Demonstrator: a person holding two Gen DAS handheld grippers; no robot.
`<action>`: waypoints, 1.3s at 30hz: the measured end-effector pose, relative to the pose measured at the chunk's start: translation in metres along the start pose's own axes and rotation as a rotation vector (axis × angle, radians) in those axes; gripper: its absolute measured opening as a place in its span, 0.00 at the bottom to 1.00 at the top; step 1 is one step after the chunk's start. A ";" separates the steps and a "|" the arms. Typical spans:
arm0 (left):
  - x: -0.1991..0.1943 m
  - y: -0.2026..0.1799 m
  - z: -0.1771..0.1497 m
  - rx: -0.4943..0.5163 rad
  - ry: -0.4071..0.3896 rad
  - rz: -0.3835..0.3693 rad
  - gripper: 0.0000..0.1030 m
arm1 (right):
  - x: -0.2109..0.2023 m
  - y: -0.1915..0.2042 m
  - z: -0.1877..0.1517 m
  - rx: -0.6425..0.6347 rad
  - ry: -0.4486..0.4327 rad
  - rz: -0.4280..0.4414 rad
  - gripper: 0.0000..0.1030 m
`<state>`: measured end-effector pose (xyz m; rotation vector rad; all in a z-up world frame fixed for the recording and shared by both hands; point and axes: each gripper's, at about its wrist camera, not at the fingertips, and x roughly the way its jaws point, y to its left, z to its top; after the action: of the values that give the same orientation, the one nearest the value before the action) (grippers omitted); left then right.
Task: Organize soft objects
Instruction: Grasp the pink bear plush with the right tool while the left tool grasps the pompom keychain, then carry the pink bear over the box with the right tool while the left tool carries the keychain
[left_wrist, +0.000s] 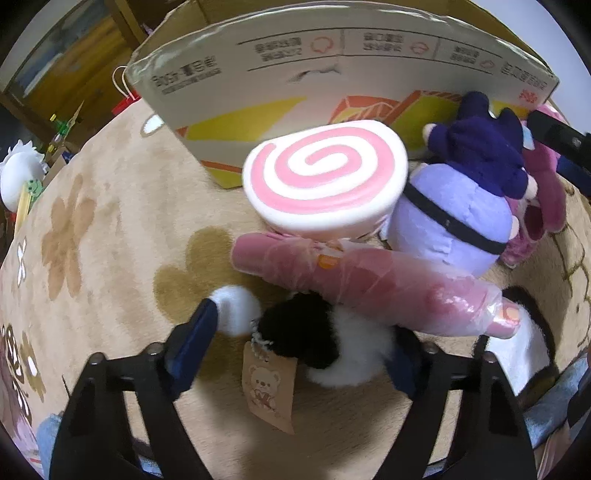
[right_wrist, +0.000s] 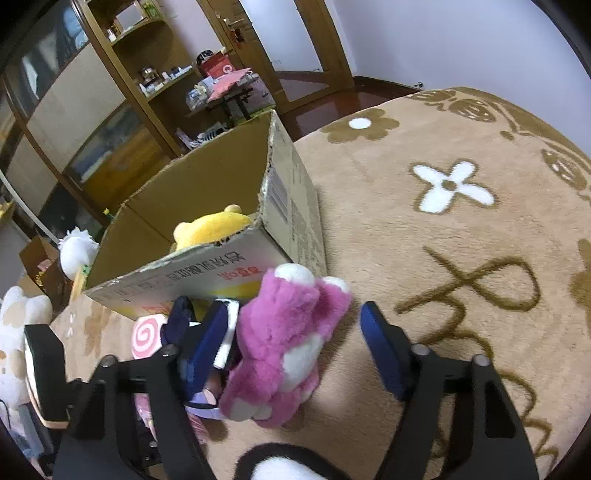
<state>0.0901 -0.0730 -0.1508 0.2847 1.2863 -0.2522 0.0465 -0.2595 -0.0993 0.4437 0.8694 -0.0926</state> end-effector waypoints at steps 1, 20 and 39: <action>-0.001 -0.002 -0.001 0.007 -0.003 -0.007 0.65 | 0.002 0.000 0.000 0.000 0.005 0.003 0.66; -0.075 -0.006 -0.017 0.051 -0.307 0.048 0.30 | -0.060 0.029 0.003 -0.126 -0.157 0.003 0.33; -0.137 0.020 -0.002 -0.029 -0.555 0.053 0.30 | -0.125 0.070 0.012 -0.249 -0.364 0.046 0.33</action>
<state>0.0589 -0.0502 -0.0175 0.2038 0.7329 -0.2457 -0.0079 -0.2139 0.0256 0.2031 0.5040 -0.0204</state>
